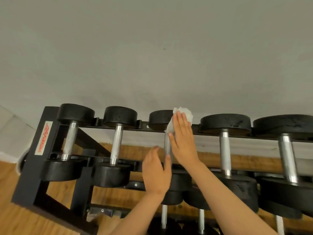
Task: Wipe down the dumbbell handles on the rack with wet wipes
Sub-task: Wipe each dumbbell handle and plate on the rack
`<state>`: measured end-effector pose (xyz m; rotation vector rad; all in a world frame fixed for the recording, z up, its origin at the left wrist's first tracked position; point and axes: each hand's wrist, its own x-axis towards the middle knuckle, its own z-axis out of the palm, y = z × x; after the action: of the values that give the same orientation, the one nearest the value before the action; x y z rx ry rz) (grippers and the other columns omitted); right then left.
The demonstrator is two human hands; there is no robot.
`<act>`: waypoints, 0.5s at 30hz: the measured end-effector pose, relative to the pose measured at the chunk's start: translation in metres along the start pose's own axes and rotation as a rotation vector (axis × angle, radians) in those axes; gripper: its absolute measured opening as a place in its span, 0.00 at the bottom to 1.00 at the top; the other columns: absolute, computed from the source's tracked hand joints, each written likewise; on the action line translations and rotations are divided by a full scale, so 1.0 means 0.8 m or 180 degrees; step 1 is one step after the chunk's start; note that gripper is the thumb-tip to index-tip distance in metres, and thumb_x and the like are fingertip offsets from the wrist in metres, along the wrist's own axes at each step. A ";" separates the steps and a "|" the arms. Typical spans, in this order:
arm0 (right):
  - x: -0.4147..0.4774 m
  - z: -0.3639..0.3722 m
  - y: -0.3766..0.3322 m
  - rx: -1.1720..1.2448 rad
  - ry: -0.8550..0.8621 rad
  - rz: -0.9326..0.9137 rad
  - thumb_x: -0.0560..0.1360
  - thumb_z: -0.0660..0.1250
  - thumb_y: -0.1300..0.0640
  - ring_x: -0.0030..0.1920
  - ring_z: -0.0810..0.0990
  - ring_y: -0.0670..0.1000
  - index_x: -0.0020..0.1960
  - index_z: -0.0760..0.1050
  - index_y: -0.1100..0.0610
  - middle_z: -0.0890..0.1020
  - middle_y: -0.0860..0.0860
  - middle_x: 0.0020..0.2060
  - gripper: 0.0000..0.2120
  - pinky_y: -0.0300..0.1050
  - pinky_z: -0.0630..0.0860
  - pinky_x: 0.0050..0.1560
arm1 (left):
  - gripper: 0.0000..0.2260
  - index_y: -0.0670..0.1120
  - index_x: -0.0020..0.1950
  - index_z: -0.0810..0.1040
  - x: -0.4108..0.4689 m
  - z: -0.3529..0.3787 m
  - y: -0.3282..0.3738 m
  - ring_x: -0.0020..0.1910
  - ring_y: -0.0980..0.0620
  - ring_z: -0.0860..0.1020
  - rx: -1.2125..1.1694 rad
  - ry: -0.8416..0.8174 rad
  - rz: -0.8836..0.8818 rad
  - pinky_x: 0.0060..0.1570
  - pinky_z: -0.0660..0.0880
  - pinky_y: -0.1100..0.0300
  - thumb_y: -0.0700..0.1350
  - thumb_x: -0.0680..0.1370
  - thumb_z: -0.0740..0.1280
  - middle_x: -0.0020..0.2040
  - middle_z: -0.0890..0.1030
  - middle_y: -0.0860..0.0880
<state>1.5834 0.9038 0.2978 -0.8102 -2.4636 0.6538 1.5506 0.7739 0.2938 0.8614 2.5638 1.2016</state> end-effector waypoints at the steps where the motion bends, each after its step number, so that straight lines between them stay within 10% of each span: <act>1: 0.008 -0.001 0.005 0.0112 0.0002 0.0001 0.84 0.54 0.54 0.78 0.38 0.44 0.78 0.41 0.53 0.42 0.46 0.78 0.29 0.47 0.38 0.77 | 0.23 0.45 0.69 0.72 -0.001 0.002 -0.002 0.66 0.53 0.72 -0.0010 -0.0011 0.0013 0.67 0.68 0.58 0.57 0.79 0.58 0.66 0.75 0.51; 15: 0.023 -0.006 0.034 0.1404 -0.0053 0.0636 0.81 0.61 0.62 0.77 0.36 0.42 0.76 0.34 0.46 0.37 0.39 0.75 0.40 0.47 0.43 0.78 | 0.15 0.49 0.65 0.72 0.001 0.005 -0.006 0.60 0.60 0.72 -0.0390 0.0007 -0.0509 0.57 0.66 0.67 0.51 0.80 0.64 0.60 0.75 0.57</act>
<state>1.5841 0.9362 0.2914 -0.8738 -2.1440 1.2253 1.5493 0.7747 0.2877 0.6169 2.4762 1.2950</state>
